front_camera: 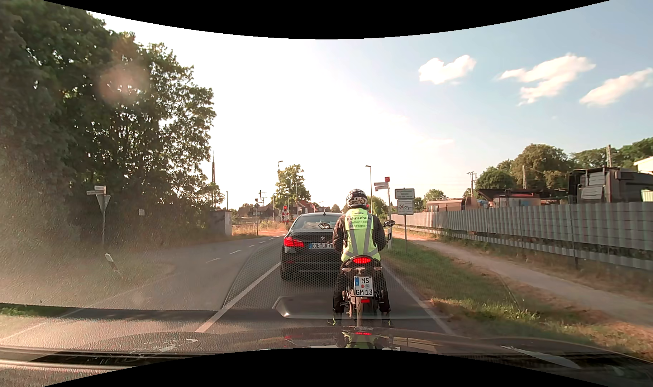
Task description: Follow the waypoints while adhering to traffic rules and regulations
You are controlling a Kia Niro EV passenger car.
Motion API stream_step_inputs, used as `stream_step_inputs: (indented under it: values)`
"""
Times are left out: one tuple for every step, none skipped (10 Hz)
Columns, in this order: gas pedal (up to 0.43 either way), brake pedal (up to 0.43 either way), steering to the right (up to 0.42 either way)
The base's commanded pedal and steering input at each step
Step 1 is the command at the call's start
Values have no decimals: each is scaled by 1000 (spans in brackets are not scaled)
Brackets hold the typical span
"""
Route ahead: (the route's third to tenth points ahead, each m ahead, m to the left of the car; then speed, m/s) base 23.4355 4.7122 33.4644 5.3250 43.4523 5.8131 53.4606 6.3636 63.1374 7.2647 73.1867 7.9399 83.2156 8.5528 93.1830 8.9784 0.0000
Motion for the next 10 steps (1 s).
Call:
stream_step_inputs:
  values:
    - [0,0,6]
    - [0,0,6]
    - [0,0,6]
    - [0,0,6]
    - [0,0,6]
    - [0,0,6]
    - [0,0,6]
    - [0,0,6]
    - [0,0,6]
    - [0,0,6]
